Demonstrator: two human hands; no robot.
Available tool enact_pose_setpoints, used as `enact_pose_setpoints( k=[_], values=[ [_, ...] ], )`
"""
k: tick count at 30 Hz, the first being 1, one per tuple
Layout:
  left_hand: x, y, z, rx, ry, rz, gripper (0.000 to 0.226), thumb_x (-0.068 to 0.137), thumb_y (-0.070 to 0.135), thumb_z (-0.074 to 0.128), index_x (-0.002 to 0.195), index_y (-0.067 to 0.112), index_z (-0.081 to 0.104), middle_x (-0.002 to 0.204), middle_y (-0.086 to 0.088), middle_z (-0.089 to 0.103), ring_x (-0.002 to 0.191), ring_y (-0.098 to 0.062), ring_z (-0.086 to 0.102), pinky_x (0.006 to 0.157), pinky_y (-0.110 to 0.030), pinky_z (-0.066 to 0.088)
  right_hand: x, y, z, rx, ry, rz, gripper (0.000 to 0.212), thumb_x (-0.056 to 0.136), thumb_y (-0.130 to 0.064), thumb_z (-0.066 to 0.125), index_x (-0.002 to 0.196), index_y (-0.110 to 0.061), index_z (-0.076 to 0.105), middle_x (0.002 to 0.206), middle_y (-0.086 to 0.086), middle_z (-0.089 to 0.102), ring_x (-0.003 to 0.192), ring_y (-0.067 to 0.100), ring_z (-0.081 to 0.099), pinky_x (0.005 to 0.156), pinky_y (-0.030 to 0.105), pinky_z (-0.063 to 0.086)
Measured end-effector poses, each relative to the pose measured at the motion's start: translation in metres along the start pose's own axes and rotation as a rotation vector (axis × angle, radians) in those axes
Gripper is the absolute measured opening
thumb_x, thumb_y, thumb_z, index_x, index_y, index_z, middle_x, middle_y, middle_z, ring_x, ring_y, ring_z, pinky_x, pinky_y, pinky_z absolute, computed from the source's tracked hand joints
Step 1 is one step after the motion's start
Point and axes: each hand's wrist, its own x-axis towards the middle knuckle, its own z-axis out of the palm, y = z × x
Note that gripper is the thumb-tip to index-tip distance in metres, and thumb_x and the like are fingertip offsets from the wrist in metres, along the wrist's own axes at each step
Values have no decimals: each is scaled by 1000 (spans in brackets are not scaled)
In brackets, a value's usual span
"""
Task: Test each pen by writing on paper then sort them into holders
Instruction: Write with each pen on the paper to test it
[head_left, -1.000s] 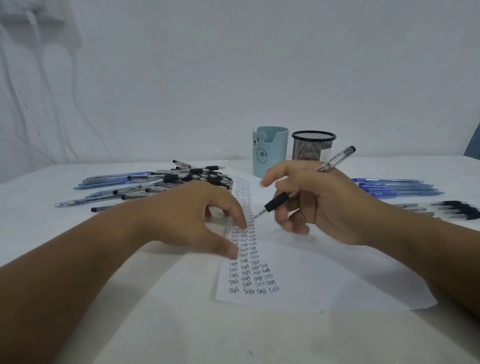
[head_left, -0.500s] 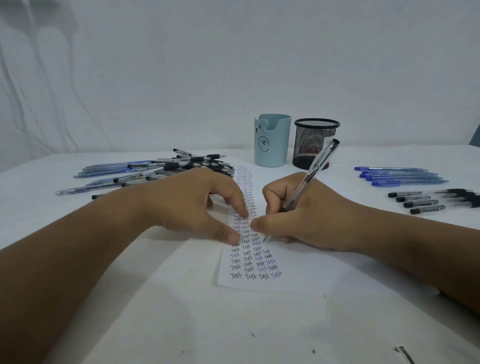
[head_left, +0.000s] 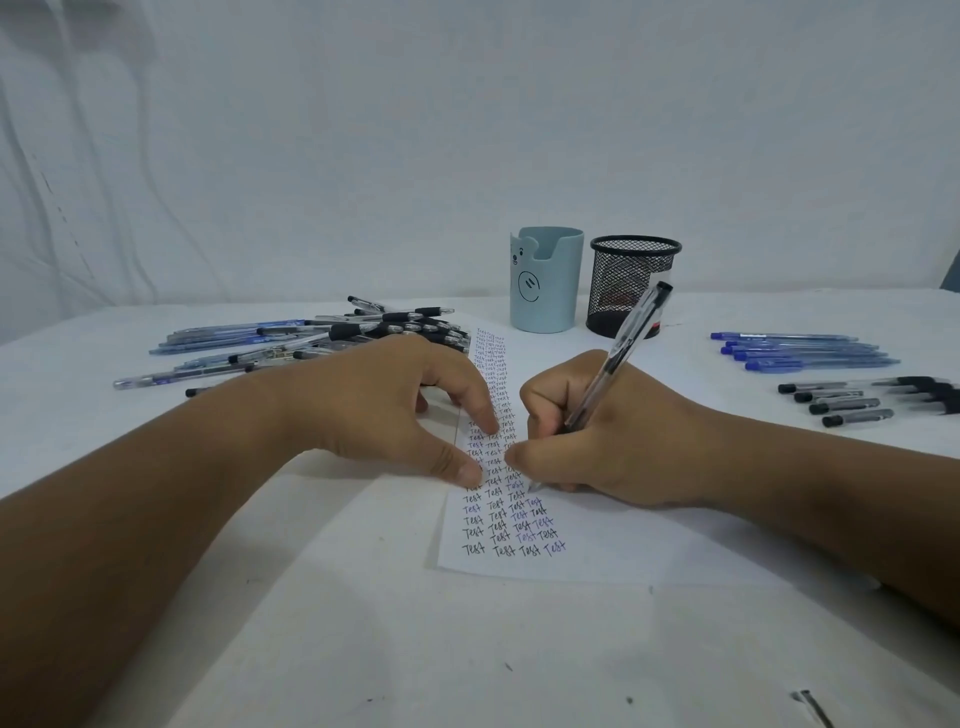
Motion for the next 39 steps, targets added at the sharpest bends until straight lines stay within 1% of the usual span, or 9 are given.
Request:
enact_pose_setpoints(
  k=[3, 6, 11, 15, 19, 23, 29, 33, 39],
  values=[
    [0, 0, 0, -1, 2, -4, 40, 61, 50, 86, 99, 41, 76, 115, 26, 65, 111, 6, 58, 89, -20, 41, 0, 0, -1, 12, -25, 5, 40, 83, -2, 74, 55, -10, 46, 49, 6, 56, 42, 11, 42, 45, 18, 35],
    [1, -1, 0, 4, -1, 3, 38, 65, 47, 91, 99, 41, 76, 115, 26, 65, 112, 5, 58, 90, -23, 42, 0, 0, -1, 11, -6, 4, 39, 84, -5, 75, 56, -11, 48, 49, 5, 56, 44, 11, 42, 47, 21, 35],
    [1, -1, 1, 4, -1, -1, 41, 63, 50, 91, 99, 41, 76, 116, 25, 65, 113, 4, 58, 90, -22, 42, 1, 0, 0, -10, 6, -5, 38, 82, -2, 74, 56, -9, 46, 51, 6, 54, 46, 12, 41, 47, 22, 34],
    [1, 0, 0, -12, -2, -7, 41, 60, 54, 84, 98, 41, 76, 116, 25, 65, 113, 5, 57, 89, -21, 41, 1, 1, -1, -11, 13, -5, 41, 82, -2, 73, 55, -13, 45, 51, 8, 54, 45, 12, 41, 47, 22, 34],
    [0, 0, 0, -8, -7, -6, 37, 63, 49, 86, 97, 42, 76, 116, 24, 65, 112, 5, 58, 89, -21, 41, 2, 1, -1, -32, 8, -14, 42, 81, -1, 72, 54, -12, 43, 53, 15, 52, 46, 13, 40, 47, 23, 33],
    [0, 0, 0, -5, -8, -4, 40, 61, 52, 85, 98, 41, 76, 116, 24, 65, 112, 5, 57, 89, -20, 41, 2, 2, -1, -44, 7, -31, 41, 81, -1, 73, 55, -10, 43, 54, 12, 50, 47, 13, 39, 48, 25, 32],
    [0, 0, 0, -7, -8, -3, 40, 62, 52, 84, 99, 41, 76, 116, 25, 65, 113, 5, 57, 89, -21, 41, 2, 1, -2, -77, 16, -49, 38, 80, 2, 71, 57, -5, 41, 57, 22, 49, 48, 12, 37, 48, 24, 31],
    [0, 0, 0, -1, -7, -6, 39, 62, 51, 85, 99, 42, 76, 116, 25, 65, 112, 5, 57, 89, -20, 41, 2, 1, -3, -87, -1, -43, 39, 80, 1, 71, 56, -7, 41, 59, 25, 50, 49, 16, 38, 49, 29, 31],
    [0, 0, 0, 10, -8, -10, 38, 64, 50, 86, 100, 43, 76, 116, 26, 64, 113, 6, 57, 89, -20, 41, 2, 2, -2, -90, 25, -60, 38, 80, 2, 70, 56, -6, 42, 60, 25, 48, 49, 14, 37, 48, 25, 30]
  ],
)
